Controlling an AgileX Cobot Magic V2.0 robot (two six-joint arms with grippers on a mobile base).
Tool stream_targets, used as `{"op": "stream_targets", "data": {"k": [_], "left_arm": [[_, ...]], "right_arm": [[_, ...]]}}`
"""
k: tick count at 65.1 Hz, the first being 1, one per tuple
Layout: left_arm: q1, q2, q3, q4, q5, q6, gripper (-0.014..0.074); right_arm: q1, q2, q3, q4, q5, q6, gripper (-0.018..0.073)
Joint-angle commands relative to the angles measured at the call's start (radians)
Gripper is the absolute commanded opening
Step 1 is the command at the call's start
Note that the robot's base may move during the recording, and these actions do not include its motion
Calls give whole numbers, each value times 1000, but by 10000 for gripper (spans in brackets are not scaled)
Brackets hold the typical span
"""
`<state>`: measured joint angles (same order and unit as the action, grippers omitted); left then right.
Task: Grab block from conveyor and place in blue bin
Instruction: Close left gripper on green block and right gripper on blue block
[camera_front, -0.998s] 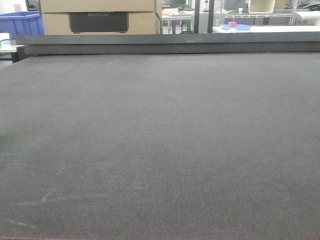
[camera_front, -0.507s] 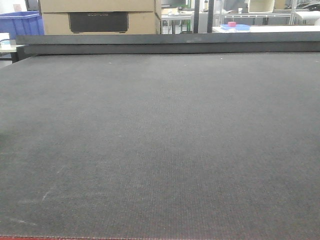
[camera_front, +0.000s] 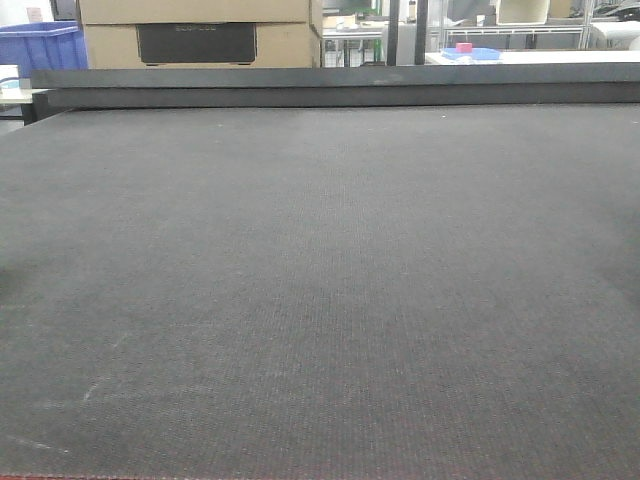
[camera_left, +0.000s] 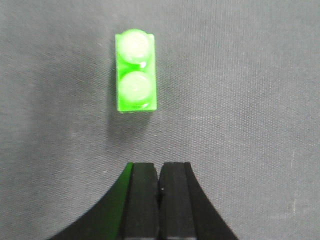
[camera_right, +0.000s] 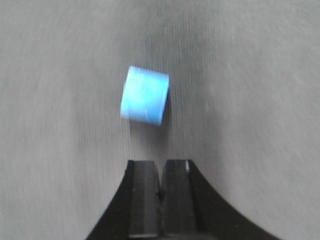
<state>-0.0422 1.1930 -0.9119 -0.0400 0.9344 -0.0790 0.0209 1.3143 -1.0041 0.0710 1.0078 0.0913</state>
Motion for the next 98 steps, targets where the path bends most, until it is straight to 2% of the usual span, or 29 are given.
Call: {"op": "stream_targets", "data": {"k": [1,5,11,30,44,47,51,55,58,65,78,90,93,98], "left_arm": [[0,9,-9,-17,-14,-3,-111],[0,9,-9,-29,-14,-3,-111],[0,9,-9,-30,-14,-3,-111],[0,9,-9,-31,-14,-29,-111],[0,9,-9,-33,-16,-39,-111],[0,9,-9,-33,-16,-71,-111],[0,9,-9,-22,-17,-126,-111],[0,9,-9,-21,-17,-147,-111],[0,9,-9,-19,-15,-163,-111],[0,19,-32,-1,13,-167,-111],[0,99,-167,114,144,-164,-111],[0,201,-238,123,149,-132,-107],[0,226,-243,123,147,-132,-87],[0,268,-243,109,122,-130,24]], "right_arm": [[0,84,-65,-2,-3,51,172],[0,133,-90,-2,-5,64,308],[0,194,-102,-2,-10,87,399],[2,340,-99,-2,-66,99,358],[4,356,-99,-2,-91,99,356],[6,358,-99,-2,-84,99,330],[13,360,-99,-2,-77,99,237],[21,360,-99,-2,-59,99,127],[29,360,-99,2,-39,99,12],[55,358,-99,1,-23,99,-171],[111,314,-103,1,-21,99,-167],[161,239,-103,1,-21,99,-167],[168,219,-103,1,-21,99,-167],[169,186,-103,1,-21,99,-167]]}}
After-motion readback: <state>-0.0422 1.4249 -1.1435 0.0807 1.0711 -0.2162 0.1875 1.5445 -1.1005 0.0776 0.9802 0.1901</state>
